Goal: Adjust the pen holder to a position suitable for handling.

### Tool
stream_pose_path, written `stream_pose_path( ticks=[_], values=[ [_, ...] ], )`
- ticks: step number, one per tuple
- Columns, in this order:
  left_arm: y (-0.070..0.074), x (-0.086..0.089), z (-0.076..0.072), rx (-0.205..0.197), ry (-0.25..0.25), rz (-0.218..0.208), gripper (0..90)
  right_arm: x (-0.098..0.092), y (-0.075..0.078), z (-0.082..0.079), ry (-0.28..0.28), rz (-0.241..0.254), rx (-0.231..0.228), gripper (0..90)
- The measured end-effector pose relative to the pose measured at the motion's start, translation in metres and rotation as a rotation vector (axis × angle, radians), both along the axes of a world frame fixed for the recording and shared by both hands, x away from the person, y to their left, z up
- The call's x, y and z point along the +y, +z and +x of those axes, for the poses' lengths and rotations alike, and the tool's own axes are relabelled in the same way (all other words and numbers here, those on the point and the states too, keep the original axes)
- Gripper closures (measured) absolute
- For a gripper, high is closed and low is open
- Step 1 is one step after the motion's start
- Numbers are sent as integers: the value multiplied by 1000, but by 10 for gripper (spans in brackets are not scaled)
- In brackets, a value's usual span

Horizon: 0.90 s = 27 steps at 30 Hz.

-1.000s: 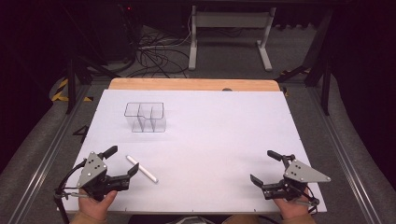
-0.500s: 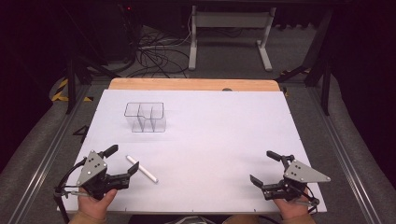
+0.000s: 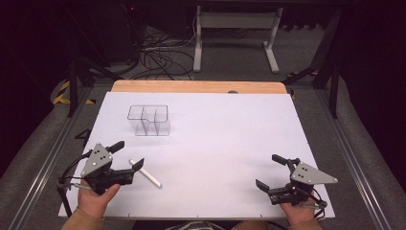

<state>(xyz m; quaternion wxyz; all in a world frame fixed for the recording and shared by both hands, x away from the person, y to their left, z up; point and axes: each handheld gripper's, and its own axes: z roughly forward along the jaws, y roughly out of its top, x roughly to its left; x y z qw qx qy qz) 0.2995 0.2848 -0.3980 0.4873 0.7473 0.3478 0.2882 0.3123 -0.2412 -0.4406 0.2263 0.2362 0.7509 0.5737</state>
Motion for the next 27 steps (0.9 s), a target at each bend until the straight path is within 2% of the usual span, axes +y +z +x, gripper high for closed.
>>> stream_pose_path(
  ticks=[11, 23, 27],
  values=[
    [17, -7, 18, -2, -47, -14, 149, -5, -3, -4, -10, 2, 11, 19],
    [22, -12, 29, 6, -82, -21, 173, -6, -5, -7, -8, 7, 19, 19],
    [24, -13, 29, 1, -110, -29, 192, -6, -5, -8, -3, 4, 13, 19]
  ],
)
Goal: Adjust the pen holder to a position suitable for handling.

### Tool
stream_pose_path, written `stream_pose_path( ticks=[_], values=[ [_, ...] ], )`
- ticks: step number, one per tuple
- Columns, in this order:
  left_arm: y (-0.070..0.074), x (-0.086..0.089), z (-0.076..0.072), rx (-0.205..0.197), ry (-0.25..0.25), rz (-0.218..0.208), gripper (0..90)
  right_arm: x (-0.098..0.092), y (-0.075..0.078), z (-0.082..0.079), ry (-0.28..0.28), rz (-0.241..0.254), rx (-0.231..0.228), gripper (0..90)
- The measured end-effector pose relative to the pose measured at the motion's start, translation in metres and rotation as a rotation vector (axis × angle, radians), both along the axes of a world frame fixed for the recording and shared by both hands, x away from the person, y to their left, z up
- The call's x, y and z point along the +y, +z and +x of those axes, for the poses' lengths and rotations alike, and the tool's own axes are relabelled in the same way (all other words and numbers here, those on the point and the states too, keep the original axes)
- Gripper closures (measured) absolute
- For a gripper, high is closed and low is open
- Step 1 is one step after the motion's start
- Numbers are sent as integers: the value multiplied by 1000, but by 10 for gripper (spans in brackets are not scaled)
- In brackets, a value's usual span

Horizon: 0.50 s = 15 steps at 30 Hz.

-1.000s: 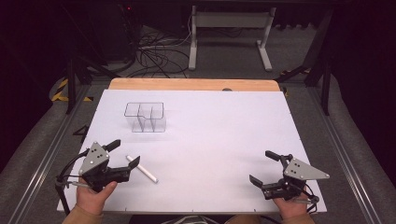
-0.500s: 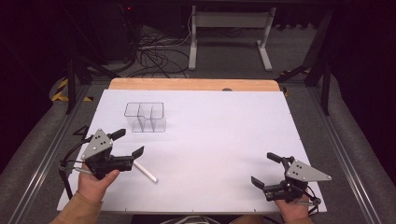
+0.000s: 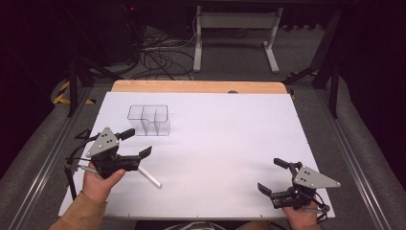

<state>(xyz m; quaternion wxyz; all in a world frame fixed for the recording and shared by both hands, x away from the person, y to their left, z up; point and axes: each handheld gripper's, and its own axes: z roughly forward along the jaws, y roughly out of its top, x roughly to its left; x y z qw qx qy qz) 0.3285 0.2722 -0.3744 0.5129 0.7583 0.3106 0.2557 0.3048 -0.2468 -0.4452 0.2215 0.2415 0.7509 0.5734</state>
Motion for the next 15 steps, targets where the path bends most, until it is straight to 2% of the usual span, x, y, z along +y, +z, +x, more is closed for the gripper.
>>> stream_pose_path(
  ticks=[2, 4, 10, 12, 15],
  values=[
    [2, 0, 1, -1, -17, 29, 212, 0, 0, 1, 2, 0, 0, 19],
    [5, 1, 4, 11, -33, 78, 236, 1, 0, 1, 5, 0, 0, 19],
    [19, 6, 13, 34, -139, 102, 248, 1, 0, 2, 12, 1, 2, 19],
    [22, 8, 18, 32, -146, 109, 250, 2, -1, 2, 14, 1, 5, 19],
    [27, 10, 27, 31, -152, 150, 265, 3, -1, 2, 19, -3, 5, 19]
  ],
)
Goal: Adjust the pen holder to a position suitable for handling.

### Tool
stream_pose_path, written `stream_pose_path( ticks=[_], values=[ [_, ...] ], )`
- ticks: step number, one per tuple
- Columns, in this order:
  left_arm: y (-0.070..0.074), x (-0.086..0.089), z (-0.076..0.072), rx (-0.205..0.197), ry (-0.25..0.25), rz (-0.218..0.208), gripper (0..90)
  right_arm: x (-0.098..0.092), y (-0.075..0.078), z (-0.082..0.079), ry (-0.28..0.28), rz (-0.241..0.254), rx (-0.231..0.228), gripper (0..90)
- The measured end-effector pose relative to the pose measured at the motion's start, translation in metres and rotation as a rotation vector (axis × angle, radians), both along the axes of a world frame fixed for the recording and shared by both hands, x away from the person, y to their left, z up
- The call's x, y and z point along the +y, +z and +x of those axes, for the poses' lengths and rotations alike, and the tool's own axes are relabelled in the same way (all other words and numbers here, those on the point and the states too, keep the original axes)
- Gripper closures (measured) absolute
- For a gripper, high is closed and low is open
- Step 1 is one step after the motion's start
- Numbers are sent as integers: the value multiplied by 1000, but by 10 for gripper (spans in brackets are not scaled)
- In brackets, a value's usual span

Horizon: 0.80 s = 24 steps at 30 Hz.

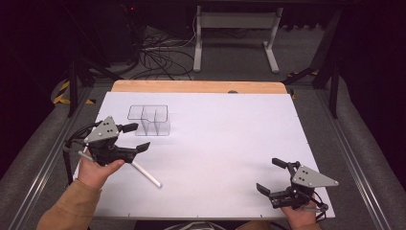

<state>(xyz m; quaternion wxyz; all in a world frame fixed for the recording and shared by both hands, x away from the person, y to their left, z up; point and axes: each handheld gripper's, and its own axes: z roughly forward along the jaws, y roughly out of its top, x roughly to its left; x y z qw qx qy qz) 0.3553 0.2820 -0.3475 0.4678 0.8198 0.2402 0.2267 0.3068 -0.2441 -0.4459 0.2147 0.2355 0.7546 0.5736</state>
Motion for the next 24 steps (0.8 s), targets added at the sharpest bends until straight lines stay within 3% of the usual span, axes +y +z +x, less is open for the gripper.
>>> stream_pose_path(
  ticks=[10, 14, 24],
  values=[
    [13, -3, 25, 46, -26, 107, 291, -1, -1, 0, 2, 3, 5, 19],
    [14, -9, 37, 64, -15, 173, 293, 0, -1, 0, 5, 3, 7, 19],
    [15, -14, 61, 55, -11, 220, 309, 0, -2, 1, 12, 6, 14, 20]
  ],
)
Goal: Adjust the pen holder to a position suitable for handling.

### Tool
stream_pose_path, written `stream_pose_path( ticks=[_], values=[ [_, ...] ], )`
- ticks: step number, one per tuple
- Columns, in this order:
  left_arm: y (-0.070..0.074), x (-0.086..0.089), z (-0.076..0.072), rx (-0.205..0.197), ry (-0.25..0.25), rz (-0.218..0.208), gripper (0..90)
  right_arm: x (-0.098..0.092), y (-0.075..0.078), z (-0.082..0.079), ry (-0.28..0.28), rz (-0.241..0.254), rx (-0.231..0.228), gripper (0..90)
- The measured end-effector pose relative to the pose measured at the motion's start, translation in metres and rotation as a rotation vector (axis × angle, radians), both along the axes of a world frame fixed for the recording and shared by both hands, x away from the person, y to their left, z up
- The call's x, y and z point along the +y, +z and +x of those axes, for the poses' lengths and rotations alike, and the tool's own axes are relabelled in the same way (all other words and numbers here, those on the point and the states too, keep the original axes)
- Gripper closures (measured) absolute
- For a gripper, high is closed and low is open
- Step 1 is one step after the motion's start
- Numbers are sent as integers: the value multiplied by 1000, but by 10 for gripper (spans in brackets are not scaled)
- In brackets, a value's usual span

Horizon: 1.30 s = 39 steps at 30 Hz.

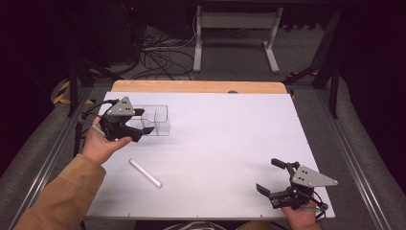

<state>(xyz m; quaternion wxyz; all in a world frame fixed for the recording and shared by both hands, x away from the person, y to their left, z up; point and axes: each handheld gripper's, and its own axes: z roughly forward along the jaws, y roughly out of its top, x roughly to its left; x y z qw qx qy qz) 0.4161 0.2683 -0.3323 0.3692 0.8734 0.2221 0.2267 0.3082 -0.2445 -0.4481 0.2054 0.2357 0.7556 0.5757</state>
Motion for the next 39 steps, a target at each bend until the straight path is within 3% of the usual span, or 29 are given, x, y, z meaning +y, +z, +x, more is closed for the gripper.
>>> stream_pose_path(
  ticks=[8, 13, 20, 25, 26, 39],
  values=[
    [0, -1, 17, 5, -25, 3, 340, 0, 0, 0, 6, -4, -1, 21],
    [-2, 1, 28, 30, -28, 4, 384, 1, 0, 0, 10, -4, -1, 21],
    [-1, 4, 35, 17, -45, 18, 415, 0, 0, 0, 13, -4, -1, 21],
    [-2, 4, 41, 3, -56, 52, 421, 1, -1, 0, 14, -5, 0, 21],
    [-3, 4, 45, 3, -50, 77, 419, 1, -1, 0, 14, -6, 0, 21],
    [-11, 4, 62, 55, -79, 151, 425, -1, -1, 1, 18, -2, 5, 21]
  ],
)
